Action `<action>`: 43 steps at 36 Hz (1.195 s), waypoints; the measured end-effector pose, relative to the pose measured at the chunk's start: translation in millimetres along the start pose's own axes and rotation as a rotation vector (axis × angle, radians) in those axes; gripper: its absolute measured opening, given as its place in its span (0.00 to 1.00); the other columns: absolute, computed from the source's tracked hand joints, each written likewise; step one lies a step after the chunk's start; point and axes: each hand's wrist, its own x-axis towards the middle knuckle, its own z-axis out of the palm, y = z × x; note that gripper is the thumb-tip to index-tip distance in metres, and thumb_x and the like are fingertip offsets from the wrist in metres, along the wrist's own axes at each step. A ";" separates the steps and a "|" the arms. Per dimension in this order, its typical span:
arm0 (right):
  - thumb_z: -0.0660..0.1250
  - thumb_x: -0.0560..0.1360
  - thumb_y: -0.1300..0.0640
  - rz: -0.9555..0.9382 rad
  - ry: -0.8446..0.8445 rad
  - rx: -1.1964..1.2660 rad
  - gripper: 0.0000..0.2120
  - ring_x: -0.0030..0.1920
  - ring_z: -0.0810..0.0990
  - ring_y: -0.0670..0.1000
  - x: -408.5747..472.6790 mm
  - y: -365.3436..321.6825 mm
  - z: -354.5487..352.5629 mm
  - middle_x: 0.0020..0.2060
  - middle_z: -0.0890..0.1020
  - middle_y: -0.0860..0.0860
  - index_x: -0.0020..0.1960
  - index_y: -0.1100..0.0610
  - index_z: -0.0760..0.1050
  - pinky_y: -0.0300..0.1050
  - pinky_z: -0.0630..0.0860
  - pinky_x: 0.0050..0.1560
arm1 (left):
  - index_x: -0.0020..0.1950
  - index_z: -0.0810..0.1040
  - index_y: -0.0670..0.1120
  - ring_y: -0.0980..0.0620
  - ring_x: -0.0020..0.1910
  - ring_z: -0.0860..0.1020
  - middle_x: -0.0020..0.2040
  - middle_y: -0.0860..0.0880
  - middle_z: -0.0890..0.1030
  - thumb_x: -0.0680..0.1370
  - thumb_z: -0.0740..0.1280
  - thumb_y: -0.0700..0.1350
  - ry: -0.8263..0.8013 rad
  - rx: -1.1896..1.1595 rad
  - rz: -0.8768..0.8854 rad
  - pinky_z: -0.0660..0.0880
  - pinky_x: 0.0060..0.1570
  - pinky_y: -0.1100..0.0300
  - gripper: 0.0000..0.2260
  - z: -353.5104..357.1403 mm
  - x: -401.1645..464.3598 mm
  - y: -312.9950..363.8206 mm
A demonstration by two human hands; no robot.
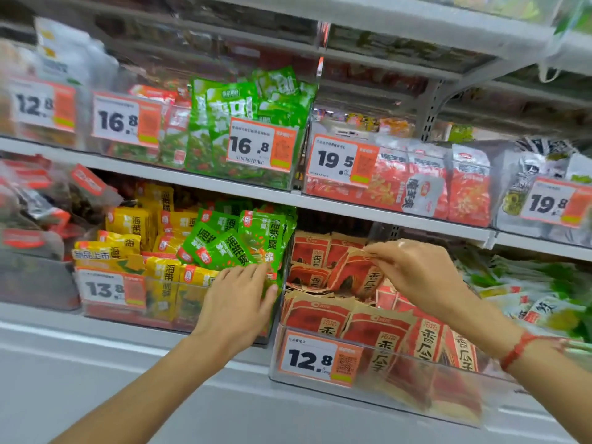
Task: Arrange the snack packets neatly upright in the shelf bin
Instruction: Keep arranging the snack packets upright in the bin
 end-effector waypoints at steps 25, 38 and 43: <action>0.71 0.74 0.64 0.294 0.273 0.847 0.18 0.53 0.80 0.40 -82.7 -102.0 -75.6 0.50 0.82 0.35 0.55 0.43 0.77 0.32 0.76 0.50 | 0.50 0.73 0.64 0.63 0.46 0.79 0.45 0.66 0.80 0.77 0.51 0.67 0.007 -0.723 -0.091 0.75 0.42 0.59 0.15 -67.3 -88.5 89.5; 0.71 0.74 0.56 0.805 -0.164 1.210 0.05 0.45 0.84 0.41 -107.8 -94.4 -51.0 0.42 0.86 0.42 0.49 0.48 0.80 0.36 0.80 0.45 | 0.55 0.78 0.58 0.64 0.48 0.79 0.50 0.62 0.82 0.78 0.62 0.58 -0.144 -0.766 -0.339 0.78 0.51 0.51 0.10 -45.9 -96.5 98.1; 0.73 0.72 0.58 0.764 0.037 1.076 0.03 0.39 0.84 0.45 -109.8 -98.7 -49.6 0.37 0.86 0.46 0.43 0.51 0.81 0.41 0.81 0.42 | 0.62 0.72 0.64 0.66 0.56 0.76 0.56 0.67 0.77 0.59 0.72 0.69 -0.189 -0.865 -0.354 0.79 0.54 0.52 0.32 -49.2 -102.7 108.7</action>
